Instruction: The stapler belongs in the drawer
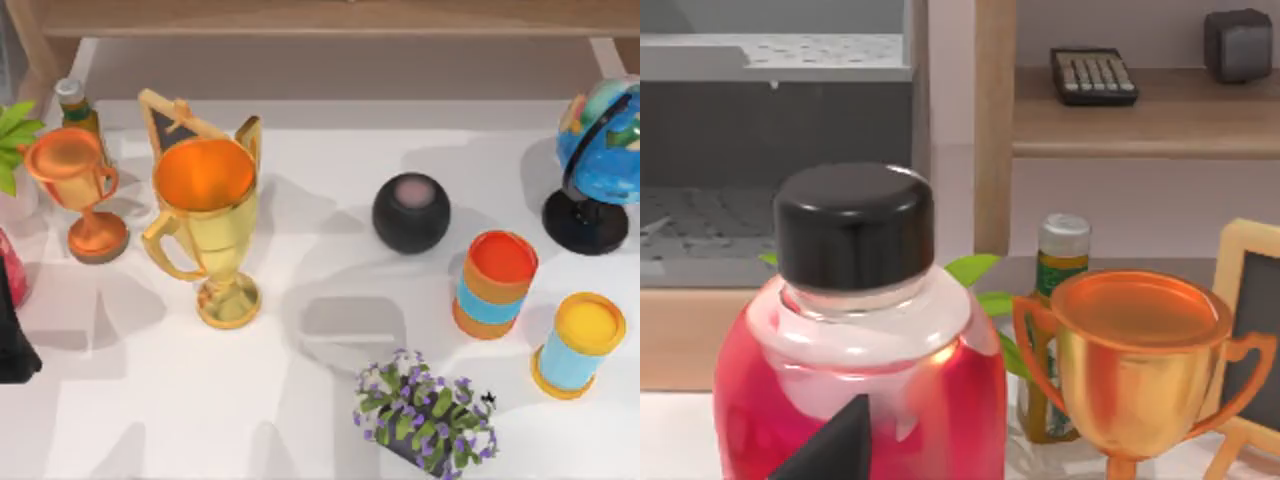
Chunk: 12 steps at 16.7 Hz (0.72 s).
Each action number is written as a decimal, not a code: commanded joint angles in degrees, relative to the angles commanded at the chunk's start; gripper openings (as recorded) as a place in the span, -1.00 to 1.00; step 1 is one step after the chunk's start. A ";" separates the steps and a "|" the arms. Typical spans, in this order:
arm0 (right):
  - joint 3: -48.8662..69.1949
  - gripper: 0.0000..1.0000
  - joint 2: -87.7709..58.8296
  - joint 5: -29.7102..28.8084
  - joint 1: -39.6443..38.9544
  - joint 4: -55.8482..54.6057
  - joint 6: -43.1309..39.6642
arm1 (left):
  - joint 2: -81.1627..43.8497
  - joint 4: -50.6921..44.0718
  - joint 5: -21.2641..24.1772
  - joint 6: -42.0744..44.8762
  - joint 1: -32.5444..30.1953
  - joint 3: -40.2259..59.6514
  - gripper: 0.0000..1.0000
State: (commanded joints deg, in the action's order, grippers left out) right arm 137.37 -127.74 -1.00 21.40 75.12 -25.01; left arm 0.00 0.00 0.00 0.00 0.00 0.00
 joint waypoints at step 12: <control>8.78 -1.00 -23.86 1.16 0.42 9.80 3.67 | 0.00 0.00 0.00 0.00 0.00 0.00 1.00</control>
State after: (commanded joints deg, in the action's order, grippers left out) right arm 146.15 -151.60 0.16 21.82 84.92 -21.35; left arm 0.00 0.00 0.00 0.00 0.00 0.00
